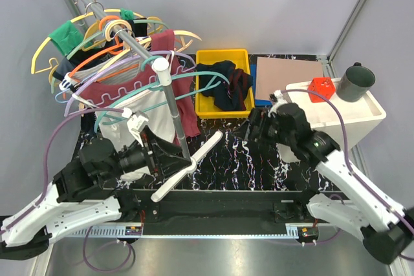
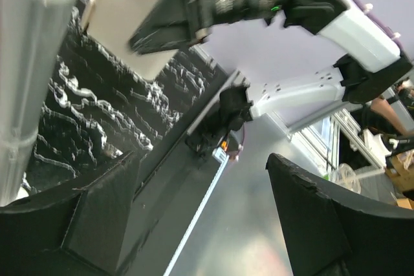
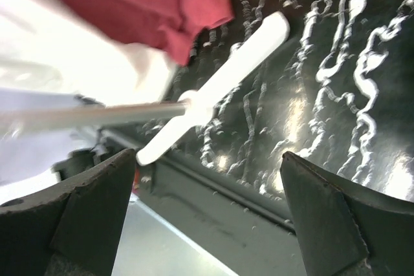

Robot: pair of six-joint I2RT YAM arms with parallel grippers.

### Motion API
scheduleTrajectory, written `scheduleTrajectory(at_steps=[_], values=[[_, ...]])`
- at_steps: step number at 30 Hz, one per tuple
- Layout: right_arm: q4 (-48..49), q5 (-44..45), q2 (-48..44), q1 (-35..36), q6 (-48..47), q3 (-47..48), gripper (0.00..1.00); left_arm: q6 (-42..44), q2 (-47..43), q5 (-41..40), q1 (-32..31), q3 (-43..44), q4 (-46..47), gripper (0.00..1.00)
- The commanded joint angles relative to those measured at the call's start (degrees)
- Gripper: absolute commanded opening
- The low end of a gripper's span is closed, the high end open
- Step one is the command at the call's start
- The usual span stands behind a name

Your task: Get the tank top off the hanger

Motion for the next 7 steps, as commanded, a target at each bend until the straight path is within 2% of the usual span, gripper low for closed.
scheduleTrajectory(at_steps=[1, 7], values=[[5.5, -3.4, -9.8, 0.6, 6.3, -4.9, 1.0, -2.2, -3.6, 4.1, -0.2, -4.9, 5.3, 0.86], [11.8, -10.5, -18.5, 0.7, 13.5, -12.9, 1.0, -9.6, -9.3, 8.9, -0.2, -18.7, 16.1, 0.87]])
